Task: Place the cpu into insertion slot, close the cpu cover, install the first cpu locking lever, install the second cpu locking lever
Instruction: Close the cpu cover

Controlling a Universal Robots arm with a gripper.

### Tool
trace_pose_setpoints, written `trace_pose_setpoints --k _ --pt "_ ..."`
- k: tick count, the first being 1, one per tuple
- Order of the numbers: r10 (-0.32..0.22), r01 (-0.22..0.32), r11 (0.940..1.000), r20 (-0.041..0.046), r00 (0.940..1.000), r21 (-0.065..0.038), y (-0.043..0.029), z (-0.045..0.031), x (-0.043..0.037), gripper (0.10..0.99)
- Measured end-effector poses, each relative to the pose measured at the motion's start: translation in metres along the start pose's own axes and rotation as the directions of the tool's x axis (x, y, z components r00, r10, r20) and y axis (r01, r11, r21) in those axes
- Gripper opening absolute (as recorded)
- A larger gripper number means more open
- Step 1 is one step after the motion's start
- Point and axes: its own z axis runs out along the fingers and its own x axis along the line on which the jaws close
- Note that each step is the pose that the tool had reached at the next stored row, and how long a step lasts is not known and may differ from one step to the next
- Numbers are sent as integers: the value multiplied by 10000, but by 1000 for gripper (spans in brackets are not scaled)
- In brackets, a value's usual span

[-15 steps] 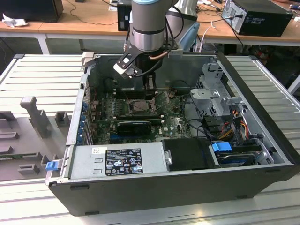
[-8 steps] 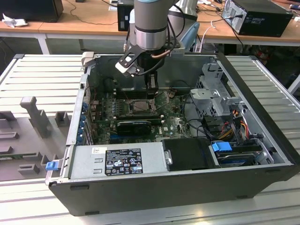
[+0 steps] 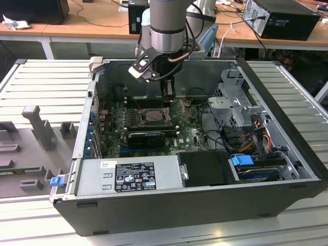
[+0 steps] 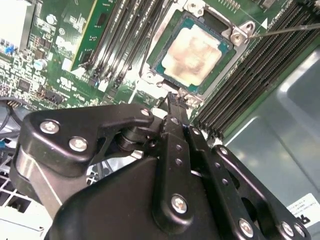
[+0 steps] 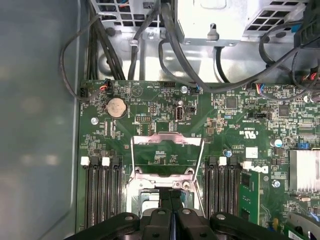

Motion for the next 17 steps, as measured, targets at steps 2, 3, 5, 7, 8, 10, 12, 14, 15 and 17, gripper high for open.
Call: trace_pose_setpoints --k 2,3,5,7,8,10,12,14,15,17 --pt "0 0 10000 1 10000 17 24 -8 -1 106" --pt "0 0 10000 0 10000 48 39 -30 -1 106" --pt "1 -1 10000 -1 10000 85 56 -60 -1 106" --pt "0 0 9999 -1 10000 125 101 -77 -2 106" --pt "-1 1 9999 -2 10000 139 114 -85 -2 106" --pt "-1 1 9998 -2 10000 179 150 -107 -3 106" --pt "-1 1 9997 -6 10000 228 194 -118 -3 106" --pt "-2 2 9997 -3 10000 247 244 -116 -4 106" --pt "-2 2 9997 -2 10000 252 267 -115 -4 106" --pt "-3 3 9997 -3 10000 256 308 -112 -5 106"
